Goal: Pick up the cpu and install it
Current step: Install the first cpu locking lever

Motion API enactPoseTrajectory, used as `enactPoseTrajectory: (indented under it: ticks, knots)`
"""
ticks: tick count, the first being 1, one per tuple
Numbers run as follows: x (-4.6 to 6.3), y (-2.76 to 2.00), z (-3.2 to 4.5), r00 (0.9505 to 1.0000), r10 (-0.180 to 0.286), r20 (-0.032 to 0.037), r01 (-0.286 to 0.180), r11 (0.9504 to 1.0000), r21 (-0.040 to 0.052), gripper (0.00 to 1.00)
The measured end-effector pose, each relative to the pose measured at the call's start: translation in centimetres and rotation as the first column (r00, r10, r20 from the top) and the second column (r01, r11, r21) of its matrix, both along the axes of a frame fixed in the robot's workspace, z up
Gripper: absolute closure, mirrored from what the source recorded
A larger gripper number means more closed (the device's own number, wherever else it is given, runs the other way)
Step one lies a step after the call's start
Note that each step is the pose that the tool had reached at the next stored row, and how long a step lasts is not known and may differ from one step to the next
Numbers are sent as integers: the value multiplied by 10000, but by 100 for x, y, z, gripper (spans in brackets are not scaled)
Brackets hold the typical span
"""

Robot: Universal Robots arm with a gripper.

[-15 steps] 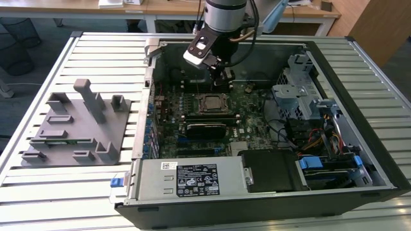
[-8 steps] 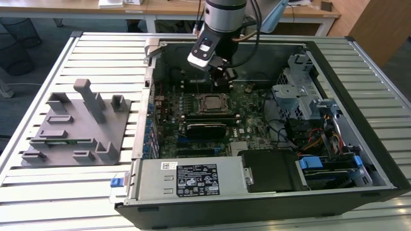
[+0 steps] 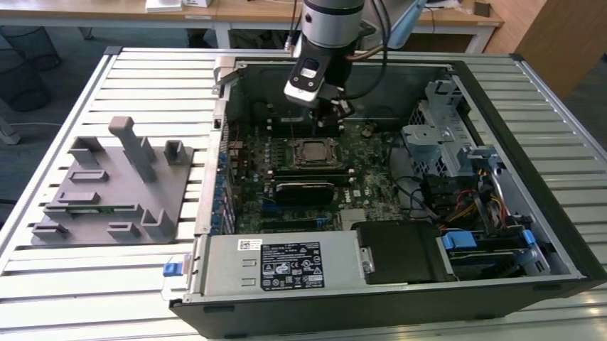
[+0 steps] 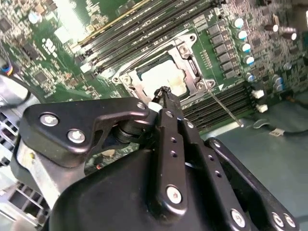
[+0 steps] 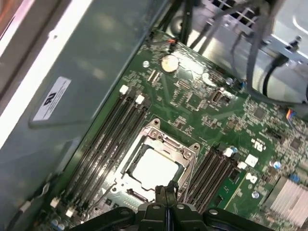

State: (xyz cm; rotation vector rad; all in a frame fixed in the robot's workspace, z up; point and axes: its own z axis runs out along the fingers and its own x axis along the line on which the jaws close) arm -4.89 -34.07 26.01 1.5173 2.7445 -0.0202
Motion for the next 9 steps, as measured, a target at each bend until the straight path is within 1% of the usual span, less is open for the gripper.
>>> enactPoseTrajectory:
  ticks: [2,4,6,9]
  knots:
    - [0,0,0,9995,321,0,-321,9995,0,89]
    - [0,0,0,9979,646,-1,-646,9979,-1,89]
    - [0,0,0,9953,971,-1,-971,9953,-2,89]
    - [0,0,0,9900,1410,-1,-1410,9900,-4,89]
